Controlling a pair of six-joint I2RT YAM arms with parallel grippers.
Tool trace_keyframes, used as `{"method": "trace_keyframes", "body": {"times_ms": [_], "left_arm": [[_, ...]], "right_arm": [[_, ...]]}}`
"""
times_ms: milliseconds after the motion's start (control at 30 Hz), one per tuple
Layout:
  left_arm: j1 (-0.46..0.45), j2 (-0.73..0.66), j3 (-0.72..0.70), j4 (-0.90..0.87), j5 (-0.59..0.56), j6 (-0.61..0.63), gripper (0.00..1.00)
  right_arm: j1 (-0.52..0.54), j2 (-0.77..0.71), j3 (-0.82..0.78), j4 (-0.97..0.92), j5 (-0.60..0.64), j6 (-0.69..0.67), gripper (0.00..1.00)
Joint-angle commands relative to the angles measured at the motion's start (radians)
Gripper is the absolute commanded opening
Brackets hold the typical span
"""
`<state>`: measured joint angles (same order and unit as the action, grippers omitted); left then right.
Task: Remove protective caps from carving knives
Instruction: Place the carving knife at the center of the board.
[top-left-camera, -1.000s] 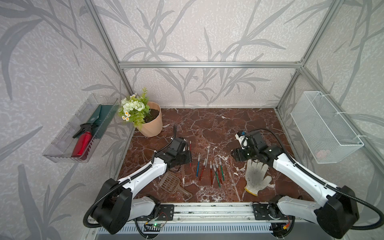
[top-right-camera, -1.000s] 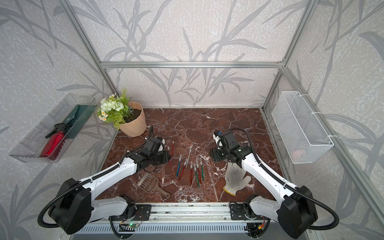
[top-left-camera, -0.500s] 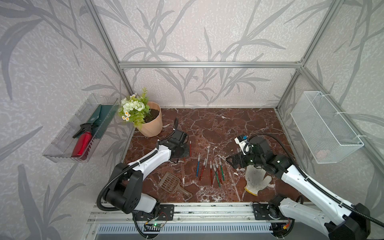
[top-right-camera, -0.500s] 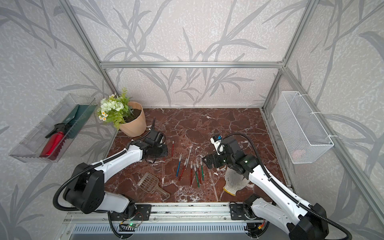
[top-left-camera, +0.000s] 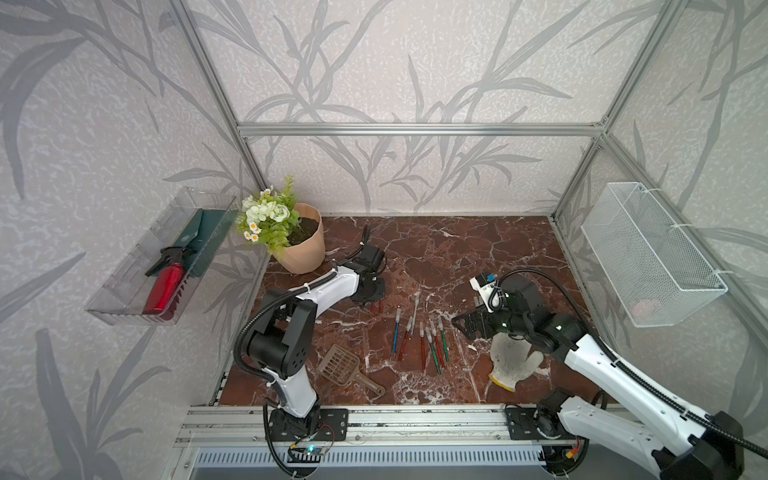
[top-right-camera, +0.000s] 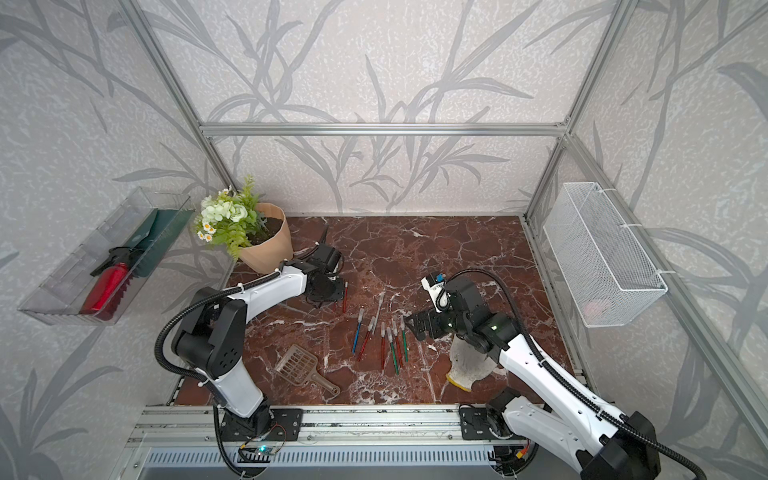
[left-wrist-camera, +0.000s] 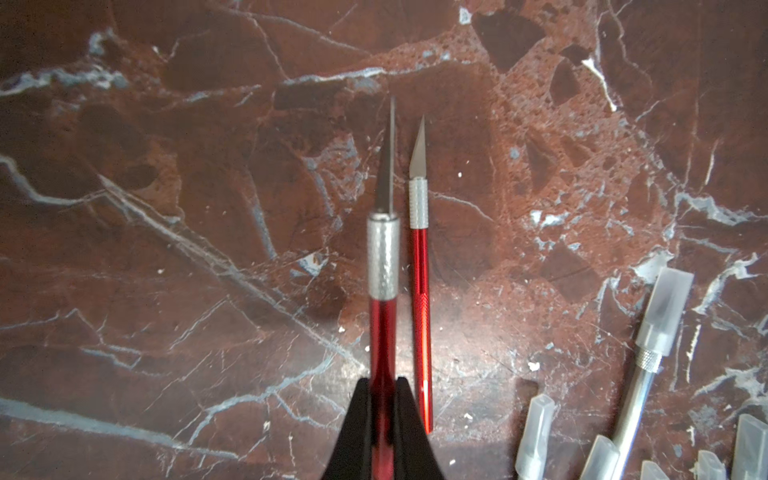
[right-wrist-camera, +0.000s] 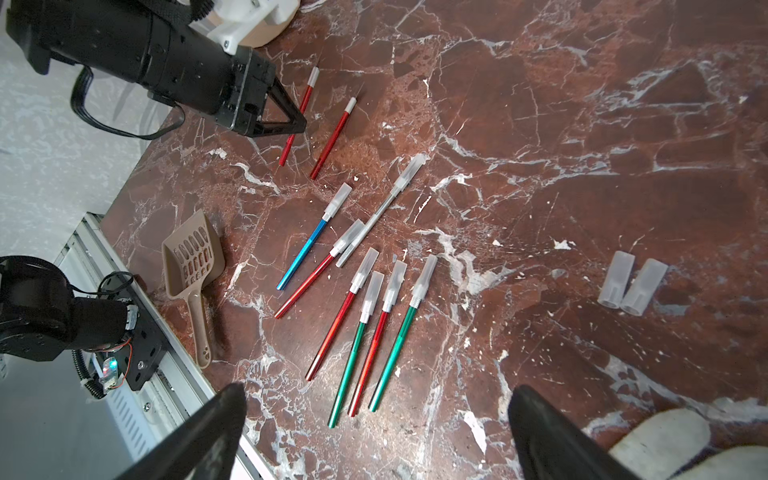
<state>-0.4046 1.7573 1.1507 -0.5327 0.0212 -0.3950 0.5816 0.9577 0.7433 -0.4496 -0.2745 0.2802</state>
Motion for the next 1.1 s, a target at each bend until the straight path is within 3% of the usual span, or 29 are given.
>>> {"method": "trace_keyframes", "body": {"times_ms": [0, 1067], "left_arm": [[0.004, 0.032, 0.041, -0.043, -0.013, 0.022, 0.01], [0.003, 0.133, 0.075, -0.016, 0.002, 0.009, 0.03]], "right_arm": [[0.004, -0.017, -0.013, 0.022, -0.002, 0.005, 0.99], [0.005, 0.001, -0.025, 0.035, 0.009, 0.01, 0.99]]}}
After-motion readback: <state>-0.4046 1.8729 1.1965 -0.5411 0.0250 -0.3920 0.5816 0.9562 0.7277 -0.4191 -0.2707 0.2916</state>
